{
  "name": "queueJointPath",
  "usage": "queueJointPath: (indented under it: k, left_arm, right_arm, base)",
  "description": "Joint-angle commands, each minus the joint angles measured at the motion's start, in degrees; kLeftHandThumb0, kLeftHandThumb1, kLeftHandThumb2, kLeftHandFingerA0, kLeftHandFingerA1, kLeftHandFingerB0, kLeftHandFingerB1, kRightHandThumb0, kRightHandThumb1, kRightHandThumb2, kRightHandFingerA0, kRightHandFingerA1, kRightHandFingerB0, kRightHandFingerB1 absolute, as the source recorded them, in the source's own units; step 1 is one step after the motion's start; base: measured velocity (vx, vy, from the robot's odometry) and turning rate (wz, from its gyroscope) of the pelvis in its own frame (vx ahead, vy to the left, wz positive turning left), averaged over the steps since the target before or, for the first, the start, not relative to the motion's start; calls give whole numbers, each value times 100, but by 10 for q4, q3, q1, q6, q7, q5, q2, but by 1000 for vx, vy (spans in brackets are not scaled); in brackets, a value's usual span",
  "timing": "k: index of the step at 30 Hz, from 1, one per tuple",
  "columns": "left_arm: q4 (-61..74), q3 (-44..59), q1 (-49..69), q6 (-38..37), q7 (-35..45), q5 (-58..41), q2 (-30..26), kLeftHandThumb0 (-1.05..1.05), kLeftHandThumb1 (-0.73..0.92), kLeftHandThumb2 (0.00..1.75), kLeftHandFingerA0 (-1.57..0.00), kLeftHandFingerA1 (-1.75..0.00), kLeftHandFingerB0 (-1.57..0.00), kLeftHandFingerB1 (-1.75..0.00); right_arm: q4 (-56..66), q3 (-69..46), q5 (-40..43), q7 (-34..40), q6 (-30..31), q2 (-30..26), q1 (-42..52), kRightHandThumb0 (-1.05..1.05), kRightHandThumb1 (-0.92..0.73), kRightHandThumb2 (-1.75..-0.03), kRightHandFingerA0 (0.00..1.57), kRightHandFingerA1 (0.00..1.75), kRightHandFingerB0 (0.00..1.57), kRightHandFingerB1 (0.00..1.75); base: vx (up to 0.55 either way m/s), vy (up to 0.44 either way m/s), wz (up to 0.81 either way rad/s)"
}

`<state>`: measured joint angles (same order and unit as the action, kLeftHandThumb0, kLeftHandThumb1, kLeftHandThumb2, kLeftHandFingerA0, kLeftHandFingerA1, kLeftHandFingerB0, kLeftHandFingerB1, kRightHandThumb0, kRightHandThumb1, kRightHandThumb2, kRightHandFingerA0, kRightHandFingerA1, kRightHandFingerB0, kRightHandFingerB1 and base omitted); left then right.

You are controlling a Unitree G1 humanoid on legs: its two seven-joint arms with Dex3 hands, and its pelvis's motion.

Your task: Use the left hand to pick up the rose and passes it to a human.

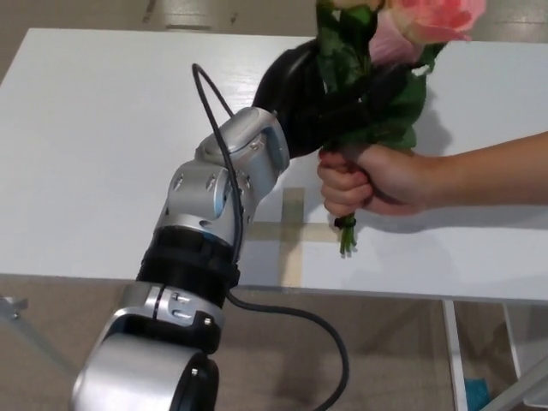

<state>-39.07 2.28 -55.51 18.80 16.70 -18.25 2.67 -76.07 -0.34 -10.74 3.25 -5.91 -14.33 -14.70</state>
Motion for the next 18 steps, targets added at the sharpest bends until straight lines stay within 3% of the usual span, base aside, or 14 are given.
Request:
queueJointPath:
  k: [1, 9, 10, 11, 15, 16, 18]
  left_arm:
    - [-3, -50, 1, 50, 130, 16, -44, -79, 47, 57, 0, 0, 0, 0]
    - [-20, -78, -7, 18, 172, 24, -84, -78, 49, 56, 0, 0, 0, 0]
    - [-24, -81, -11, 16, 183, 27, -97, -76, 40, 71, 0, 0, 0, 0]
    - [-29, -85, -17, 13, 198, 33, -117, -76, 40, 71, 0, 0, 0, 0]
    - [-15, -91, -19, 19, 209, 38, -151, -75, 40, 71, 0, 0, 0, 0]
    - [-1, -88, -16, 27, 215, 38, -173, -75, 50, 56, 0, 0, 0, 0]
    - [1, -87, -15, 29, 220, 38, -184, -75, 50, 56, 0, 0, 0, 0]
  right_arm:
    - [-3, 3, -3, -4, -2, 3, 7, -36, -72, -62, 65, 42, 54, 39]
    - [-4, 2, -2, -5, 0, 3, 5, -36, -72, -62, 65, 42, 53, 39]
    - [-3, 2, -2, -6, 1, 3, 5, -36, -72, -62, 64, 42, 53, 39]
    - [-3, 2, -2, -7, 1, 3, 5, -36, -72, -62, 64, 42, 53, 39]
    - [-3, 2, -2, -7, 2, 3, 4, -36, -72, -62, 64, 42, 53, 39]
    - [-3, 3, -2, -7, 3, 3, 4, -36, -72, -62, 64, 42, 53, 39]
    - [-3, 3, -2, -7, 2, 2, 6, -36, -72, -62, 64, 42, 53, 39]
  base:
    - [0, 0, 0]
    - [0, 0, 0]
    - [0, 0, 0]
    - [0, 0, 0]
    - [0, 0, 0]
    - [0, 0, 0]
    - [0, 0, 0]
